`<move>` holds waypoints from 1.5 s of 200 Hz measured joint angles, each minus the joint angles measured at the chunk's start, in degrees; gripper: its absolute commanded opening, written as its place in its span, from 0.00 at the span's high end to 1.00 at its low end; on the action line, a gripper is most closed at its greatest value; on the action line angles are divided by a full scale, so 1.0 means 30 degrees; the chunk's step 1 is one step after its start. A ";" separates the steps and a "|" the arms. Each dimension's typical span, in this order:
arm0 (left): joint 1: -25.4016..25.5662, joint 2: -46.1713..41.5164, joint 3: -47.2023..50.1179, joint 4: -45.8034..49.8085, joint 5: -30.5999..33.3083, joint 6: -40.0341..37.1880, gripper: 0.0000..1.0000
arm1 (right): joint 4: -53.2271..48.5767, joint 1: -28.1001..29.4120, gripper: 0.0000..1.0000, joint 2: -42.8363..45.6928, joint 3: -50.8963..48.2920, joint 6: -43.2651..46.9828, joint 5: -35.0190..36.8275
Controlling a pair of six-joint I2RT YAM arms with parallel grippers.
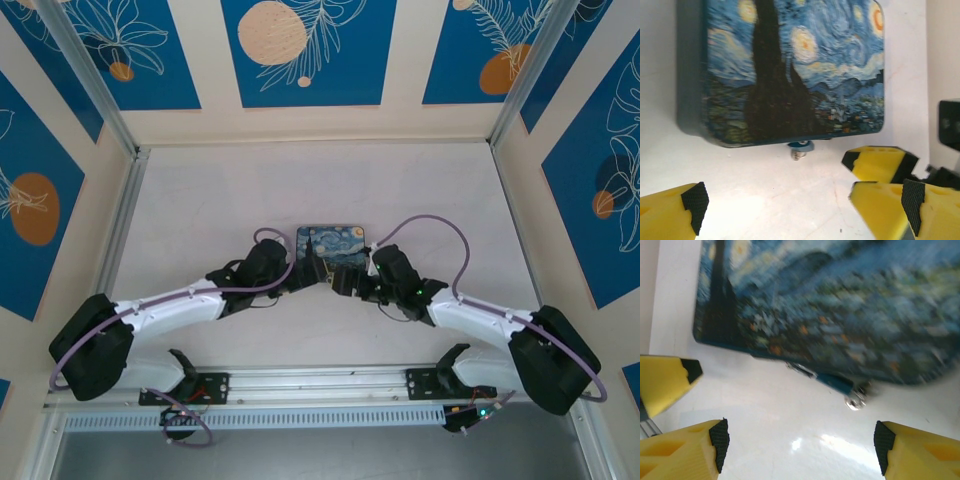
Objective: Unlock the padlock with the key
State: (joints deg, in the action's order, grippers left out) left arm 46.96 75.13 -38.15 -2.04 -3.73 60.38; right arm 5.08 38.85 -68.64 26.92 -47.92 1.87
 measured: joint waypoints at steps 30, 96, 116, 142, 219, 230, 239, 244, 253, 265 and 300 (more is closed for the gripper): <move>-0.0459 0.0000 -0.0029 0.0816 0.0138 -0.0342 0.00 | 0.0015 -0.0430 0.22 -0.1836 0.1880 0.0357 -0.0270; -0.1027 0.0379 -0.0634 0.1362 0.0138 -0.0845 0.00 | 0.0029 -0.0962 0.24 -0.3424 0.3548 0.0889 -0.1209; -0.1035 0.0801 -0.0663 0.1355 0.0124 -0.0933 0.00 | -0.0015 -0.0991 0.24 -0.2368 0.2820 0.0998 -0.1195; -0.1042 0.1734 -0.0874 0.1333 0.0109 -0.1195 0.00 | -0.0204 -0.1246 0.24 -0.0670 0.1676 0.1253 -0.1188; -0.1443 0.4393 -0.2251 0.0342 -0.0233 -0.1333 0.00 | -0.0954 -0.1872 0.25 -0.0036 0.0474 0.2339 -0.1115; -0.1537 0.4561 -0.2346 0.0262 -0.0240 -0.1341 0.00 | -0.0954 -0.1872 0.26 -0.0117 0.0474 0.2550 -0.1122; -0.1632 0.4634 -0.2419 0.0262 -0.0240 -0.1348 0.00 | -0.0954 -0.1887 0.28 -0.0248 0.0474 0.2725 -0.1115; -0.1690 0.4656 -0.2455 0.0255 -0.0248 -0.1362 0.00 | -0.0947 -0.1887 0.29 -0.0364 0.0474 0.2878 -0.1115; -0.1792 0.4656 -0.2484 0.0248 -0.0248 -0.1428 0.00 | -0.0962 -0.1902 0.31 -0.0627 0.0474 0.3060 -0.1100; -0.1923 0.4656 -0.2514 0.0240 -0.0248 -0.1523 0.00 | -0.0984 -0.1909 0.36 -0.1056 0.0481 0.3446 -0.1086; -0.2259 0.4495 -0.2514 0.0255 -0.0313 -0.1690 0.00 | -0.0998 -0.1923 0.41 -0.2506 0.0765 0.4510 -0.0911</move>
State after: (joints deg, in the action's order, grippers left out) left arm 40.18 88.62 -45.69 -1.28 -4.67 55.31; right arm 2.09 33.08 -76.16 29.21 -34.39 -0.86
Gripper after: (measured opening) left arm 0.998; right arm 0.595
